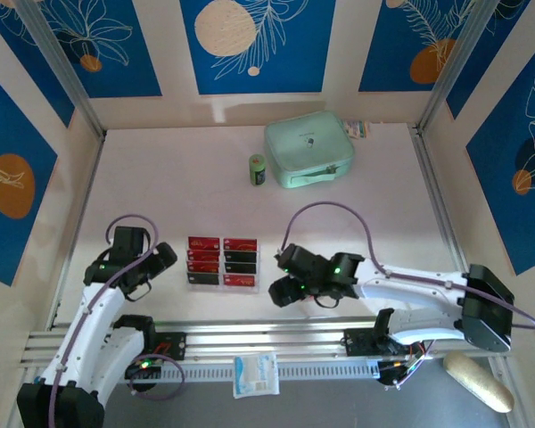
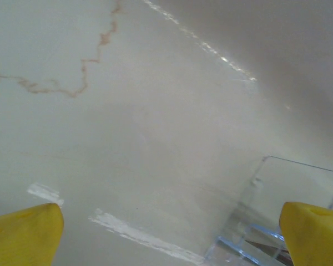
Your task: Put the credit cards into the card holder
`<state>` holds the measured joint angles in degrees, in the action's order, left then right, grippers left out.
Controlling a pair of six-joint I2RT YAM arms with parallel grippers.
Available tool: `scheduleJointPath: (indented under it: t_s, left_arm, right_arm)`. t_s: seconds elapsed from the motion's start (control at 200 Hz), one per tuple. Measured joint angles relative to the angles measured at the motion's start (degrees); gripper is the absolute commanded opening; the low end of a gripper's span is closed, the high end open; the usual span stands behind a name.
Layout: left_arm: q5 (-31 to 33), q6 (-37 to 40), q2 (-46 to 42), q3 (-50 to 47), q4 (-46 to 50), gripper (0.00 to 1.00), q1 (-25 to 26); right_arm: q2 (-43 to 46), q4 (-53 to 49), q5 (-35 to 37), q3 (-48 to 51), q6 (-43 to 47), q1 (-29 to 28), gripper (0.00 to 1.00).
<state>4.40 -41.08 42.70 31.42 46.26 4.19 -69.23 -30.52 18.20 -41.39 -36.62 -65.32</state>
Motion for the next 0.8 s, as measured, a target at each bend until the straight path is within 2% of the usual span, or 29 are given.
scheduleJointPath:
  t_s: [0.225, 0.8]
  left_arm:
    - [3.17, -1.53, 3.1, 0.0, -0.74, 1.0, 0.0]
    - [0.04, 1.62, 15.47, 0.02, -7.04, 1.0, 0.07]
  right_arm:
    - [-9.86, 5.2, 4.44, -1.46, 0.15, -2.99, 0.78]
    - [-22.38, 11.26, 5.95, -8.9, 4.72, -2.91, 0.79]
